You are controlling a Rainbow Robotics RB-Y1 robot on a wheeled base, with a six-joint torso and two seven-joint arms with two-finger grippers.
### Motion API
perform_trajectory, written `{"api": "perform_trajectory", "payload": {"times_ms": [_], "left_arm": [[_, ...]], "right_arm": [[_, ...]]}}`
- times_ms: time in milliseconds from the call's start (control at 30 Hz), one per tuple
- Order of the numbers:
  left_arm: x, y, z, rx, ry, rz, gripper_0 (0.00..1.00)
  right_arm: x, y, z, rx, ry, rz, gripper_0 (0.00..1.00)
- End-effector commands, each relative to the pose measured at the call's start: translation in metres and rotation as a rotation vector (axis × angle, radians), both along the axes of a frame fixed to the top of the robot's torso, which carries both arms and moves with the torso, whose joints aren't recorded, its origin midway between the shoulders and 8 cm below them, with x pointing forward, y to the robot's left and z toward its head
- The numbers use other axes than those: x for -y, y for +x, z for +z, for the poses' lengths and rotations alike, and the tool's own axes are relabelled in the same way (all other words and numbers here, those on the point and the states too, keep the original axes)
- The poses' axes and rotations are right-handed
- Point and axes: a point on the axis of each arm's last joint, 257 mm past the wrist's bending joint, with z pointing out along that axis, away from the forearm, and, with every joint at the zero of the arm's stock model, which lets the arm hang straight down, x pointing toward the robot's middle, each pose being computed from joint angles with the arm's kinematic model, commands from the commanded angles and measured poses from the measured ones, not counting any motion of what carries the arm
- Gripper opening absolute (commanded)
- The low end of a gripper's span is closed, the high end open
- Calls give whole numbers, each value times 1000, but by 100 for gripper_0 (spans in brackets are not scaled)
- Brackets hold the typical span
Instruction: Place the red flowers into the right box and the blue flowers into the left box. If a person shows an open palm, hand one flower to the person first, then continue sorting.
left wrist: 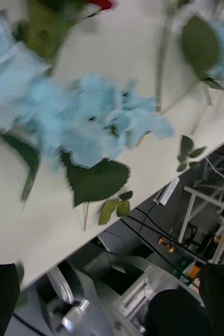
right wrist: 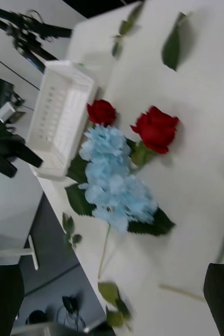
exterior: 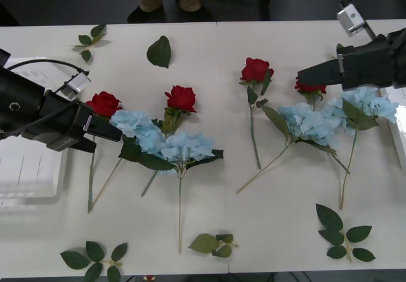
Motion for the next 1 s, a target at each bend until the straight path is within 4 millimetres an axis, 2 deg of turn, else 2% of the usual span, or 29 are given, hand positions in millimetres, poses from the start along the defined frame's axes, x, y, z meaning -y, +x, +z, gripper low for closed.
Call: {"api": "perform_trajectory", "payload": {"times_ms": [33, 133, 167, 200, 267, 333, 433, 533, 633, 767, 833, 1000], "left_arm": [[-44, 20, 12, 61, 156, 74, 100], [-84, 27, -5, 32, 256, 215, 100], [-92, 28, -8, 31, 272, 242, 100], [-108, 31, -16, 27, 307, 298, 100], [-131, 35, -27, 28, 350, 389, 100], [-148, 43, -37, 44, 384, 465, 100], [-160, 56, -46, 81, 421, 536, 100], [-158, 70, -53, 93, 422, 602, 100], [-146, 81, -61, 92, 443, 611, 100], [-133, 100, -68, 124, 502, 610, 100], [-125, 112, -79, 150, 525, 609, 100], [-105, 139, -98, 183, 495, 615, 100]], "right_arm": [[64, -15, 26, -27, -214, -111, 100], [100, -35, 7, -52, -347, -180, 100], [107, -38, 2, -49, -373, -196, 100], [123, -46, -8, -33, -425, -232, 100], [141, -56, -29, -6, -484, -284, 100], [149, -69, -52, 5, -494, -332, 100], [151, -77, -82, 26, -477, -396, 100], [144, -76, -118, 27, -449, -458, 100], [139, -63, -138, 60, -464, -505, 100], [132, -41, -152, 123, -496, -553, 100], [129, -22, -160, 151, -519, -579, 100], [148, 4, -172, 162, -583, -639, 100]]}}
